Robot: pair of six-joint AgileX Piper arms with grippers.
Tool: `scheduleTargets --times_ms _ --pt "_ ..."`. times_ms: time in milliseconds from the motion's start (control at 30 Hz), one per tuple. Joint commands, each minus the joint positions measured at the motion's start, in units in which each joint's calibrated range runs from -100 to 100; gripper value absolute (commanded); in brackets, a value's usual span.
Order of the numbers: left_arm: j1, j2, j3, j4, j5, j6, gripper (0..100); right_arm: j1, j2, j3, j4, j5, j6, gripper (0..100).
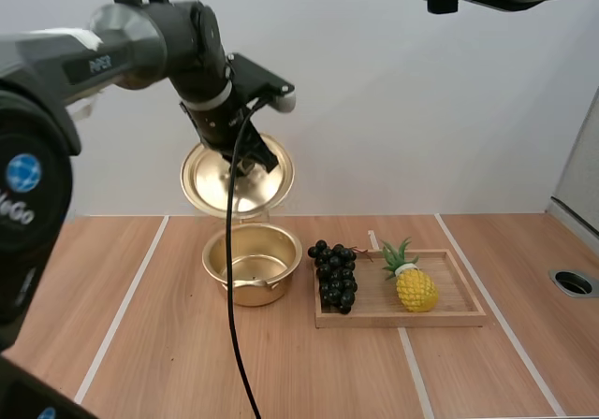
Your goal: Open the pot, put the grape inside, and close it
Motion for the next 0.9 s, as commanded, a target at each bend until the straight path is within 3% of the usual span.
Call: scheduleTargets --times_ms 0,233,500,867 --pt "0.00 -5.96 -4.79 0.19 -2.91 -1.50 0 -0.20 1.53 -0.55 0.54 2.14 -0.38 100" --pt "0.00 -15.95 -15.08 0.19 -5.71 -3.90 0 -0.20 3.25 -0.55 3.32 3.87 -0.02 100" --pt "0.00 -25.32 -27.66 1.42 -17.09 -6.13 0 -0.20 4.27 -0.55 4.64 5.59 -0.02 100" --pt "0.00 -30.24 -47.94 1.42 -27.04 -10.59 0 -0.20 12.02 -0.55 14.44 16.25 -0.02 100"
